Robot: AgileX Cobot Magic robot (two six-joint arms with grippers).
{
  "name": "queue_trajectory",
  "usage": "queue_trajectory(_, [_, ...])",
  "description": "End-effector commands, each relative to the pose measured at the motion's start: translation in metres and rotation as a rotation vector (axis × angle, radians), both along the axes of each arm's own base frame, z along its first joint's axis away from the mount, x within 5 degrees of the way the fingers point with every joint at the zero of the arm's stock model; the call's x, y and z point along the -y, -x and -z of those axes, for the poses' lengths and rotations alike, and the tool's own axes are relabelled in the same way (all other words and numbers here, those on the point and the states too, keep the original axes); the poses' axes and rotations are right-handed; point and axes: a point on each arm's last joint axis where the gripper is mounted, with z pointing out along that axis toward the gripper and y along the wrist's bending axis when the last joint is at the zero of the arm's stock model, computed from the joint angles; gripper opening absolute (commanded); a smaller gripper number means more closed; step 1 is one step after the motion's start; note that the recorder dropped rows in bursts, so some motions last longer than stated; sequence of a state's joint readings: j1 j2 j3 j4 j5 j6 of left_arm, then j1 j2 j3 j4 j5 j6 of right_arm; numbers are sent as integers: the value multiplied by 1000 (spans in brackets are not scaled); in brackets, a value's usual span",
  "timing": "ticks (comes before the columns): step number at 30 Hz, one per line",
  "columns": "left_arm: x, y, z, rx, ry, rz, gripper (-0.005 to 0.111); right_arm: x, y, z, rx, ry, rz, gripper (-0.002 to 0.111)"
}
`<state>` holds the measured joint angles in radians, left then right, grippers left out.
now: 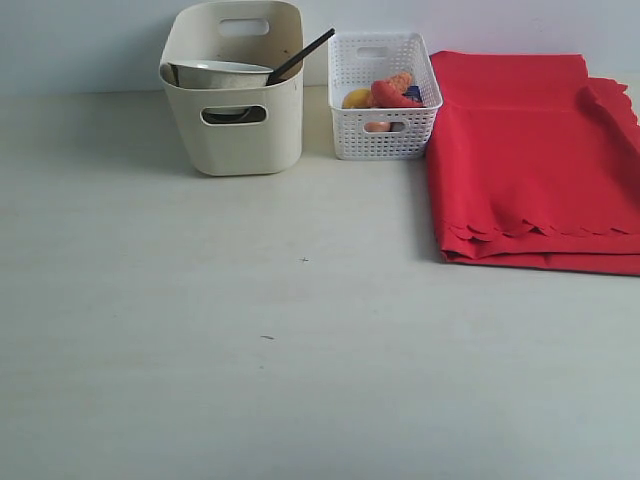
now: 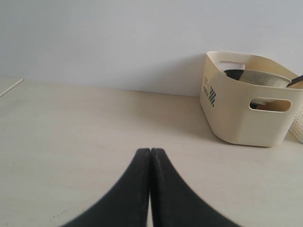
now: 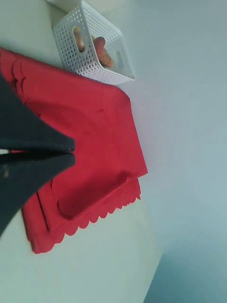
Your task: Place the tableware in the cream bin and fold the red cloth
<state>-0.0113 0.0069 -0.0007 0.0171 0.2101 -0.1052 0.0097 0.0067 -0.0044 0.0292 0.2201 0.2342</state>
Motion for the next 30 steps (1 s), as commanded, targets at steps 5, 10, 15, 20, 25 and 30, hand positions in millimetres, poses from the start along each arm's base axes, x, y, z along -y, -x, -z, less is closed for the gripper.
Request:
queue_trajectory(5, [0,0,0,10,5,-1,3,0,0,0,12,34,1,0])
queue_trajectory(10, [0,0,0,10,5,-1,3,-3,0,0,17,41,-60,0])
queue_trajectory(15, [0,0,0,10,5,-1,3,-5,0,-1,24,52,-97,0])
queue_trajectory(20, [0,0,0,10,5,-1,3,-5,0,-1,24,44,-96,0])
queue_trajectory(25, [0,0,0,10,5,-1,3,-5,0,-1,24,44,-96,0])
queue_trajectory(30, [0,0,0,10,5,-1,3,-5,0,-1,24,44,-96,0])
